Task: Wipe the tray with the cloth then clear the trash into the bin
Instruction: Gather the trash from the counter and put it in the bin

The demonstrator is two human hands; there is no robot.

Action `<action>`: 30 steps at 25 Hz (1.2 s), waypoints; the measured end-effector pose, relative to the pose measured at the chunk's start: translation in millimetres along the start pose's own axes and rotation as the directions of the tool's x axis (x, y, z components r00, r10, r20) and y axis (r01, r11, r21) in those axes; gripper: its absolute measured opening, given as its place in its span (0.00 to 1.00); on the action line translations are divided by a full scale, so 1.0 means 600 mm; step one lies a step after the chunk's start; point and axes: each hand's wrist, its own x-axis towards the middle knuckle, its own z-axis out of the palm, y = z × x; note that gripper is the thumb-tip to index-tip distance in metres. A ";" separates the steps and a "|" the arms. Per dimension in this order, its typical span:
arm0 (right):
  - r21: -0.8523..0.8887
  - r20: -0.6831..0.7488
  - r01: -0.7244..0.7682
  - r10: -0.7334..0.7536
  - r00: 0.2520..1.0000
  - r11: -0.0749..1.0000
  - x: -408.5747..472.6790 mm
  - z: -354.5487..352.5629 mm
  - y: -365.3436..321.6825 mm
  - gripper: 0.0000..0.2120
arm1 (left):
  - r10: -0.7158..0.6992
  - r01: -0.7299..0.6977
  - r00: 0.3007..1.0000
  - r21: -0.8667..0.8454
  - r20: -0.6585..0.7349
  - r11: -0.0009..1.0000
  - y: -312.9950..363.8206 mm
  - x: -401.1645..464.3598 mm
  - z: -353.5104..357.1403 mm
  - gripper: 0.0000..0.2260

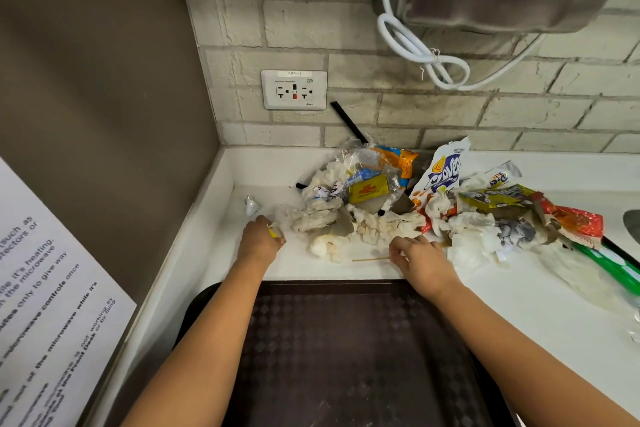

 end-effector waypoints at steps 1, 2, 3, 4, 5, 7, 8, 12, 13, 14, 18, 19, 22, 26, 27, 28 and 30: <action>0.058 -0.058 0.005 -0.001 0.998 0.998 -0.007 -0.004 0.000 0.09 | -0.025 0.025 1.000 -0.039 -0.004 0.999 0.001 -0.005 -0.005 0.21; 0.124 -0.122 0.012 0.003 0.993 0.992 -0.014 -0.008 0.001 0.08 | -0.050 0.048 0.999 -0.096 -0.017 0.994 0.000 -0.009 -0.010 0.20; 0.187 -0.183 0.023 0.012 0.983 0.982 -0.021 -0.011 0.002 0.06 | -0.075 0.069 0.997 -0.163 -0.035 0.984 0.000 -0.014 -0.016 0.19; 0.243 -0.231 0.028 0.030 0.972 0.970 -0.030 -0.012 0.003 0.05 | -0.099 0.083 0.993 -0.239 -0.057 0.968 -0.003 -0.017 -0.020 0.18; 0.301 -0.271 0.028 0.057 0.961 0.953 -0.040 -0.013 0.005 0.04 | -0.134 0.102 0.988 -0.336 -0.074 0.936 -0.002 -0.025 -0.025 0.18; 0.437 -0.315 -0.008 0.161 0.935 0.900 -0.063 -0.014 0.006 0.03 | -0.183 0.119 0.982 -0.590 -0.049 0.799 0.013 -0.052 -0.035 0.16; 0.509 -0.316 -0.031 0.220 0.923 0.860 -0.076 -0.016 0.007 0.04 | -0.173 0.116 0.985 -0.698 -0.011 0.707 0.029 -0.073 -0.041 0.15; 0.676 -0.295 -0.048 0.331 0.896 0.735 -0.136 -0.025 0.020 0.11 | -0.018 0.170 0.983 -0.864 0.183 0.475 0.105 -0.175 -0.044 0.16; 0.706 -0.283 -0.063 0.362 0.888 0.706 -0.157 -0.027 0.025 0.10 | 0.020 0.214 0.969 -0.875 0.246 0.434 0.121 -0.201 -0.036 0.18; 0.734 -0.270 -0.072 0.387 0.882 0.675 -0.179 -0.028 0.028 0.08 | 0.051 0.263 0.950 -0.876 0.309 0.404 0.132 -0.226 -0.026 0.19; 0.809 -0.254 -0.078 0.467 0.847 0.583 -0.278 -0.028 0.052 0.08 | 0.173 0.385 0.856 -0.822 0.488 0.419 0.164 -0.323 0.019 0.19; 0.820 -0.246 -0.087 0.487 0.838 0.565 -0.301 -0.025 0.060 0.09 | 0.200 0.391 0.833 -0.805 0.515 0.446 0.168 -0.344 0.030 0.19; 0.818 -0.254 -0.125 0.548 0.797 0.562 -0.374 -0.017 0.092 0.09 | 0.237 0.408 0.775 -0.751 0.585 0.519 0.175 -0.408 0.069 0.20; 0.813 -0.311 -0.121 0.601 0.737 0.569 -0.455 -0.014 0.144 0.08 | 0.296 0.375 0.736 -0.731 0.609 0.570 0.187 -0.504 0.119 0.21; 0.813 -0.335 -0.104 0.605 0.722 0.573 -0.475 -0.014 0.156 0.07 | 0.313 0.362 0.726 -0.728 0.612 0.582 0.190 -0.530 0.131 0.20; 0.805 -0.362 -0.092 0.609 0.706 0.586 -0.494 -0.012 0.167 0.07 | 0.325 0.353 0.715 -0.720 0.619 0.597 0.192 -0.556 0.143 0.20; 0.771 -0.428 -0.080 0.607 0.669 0.631 -0.549 -0.002 0.191 0.12 | 0.319 0.349 0.695 -0.690 0.645 0.634 0.199 -0.621 0.175 0.21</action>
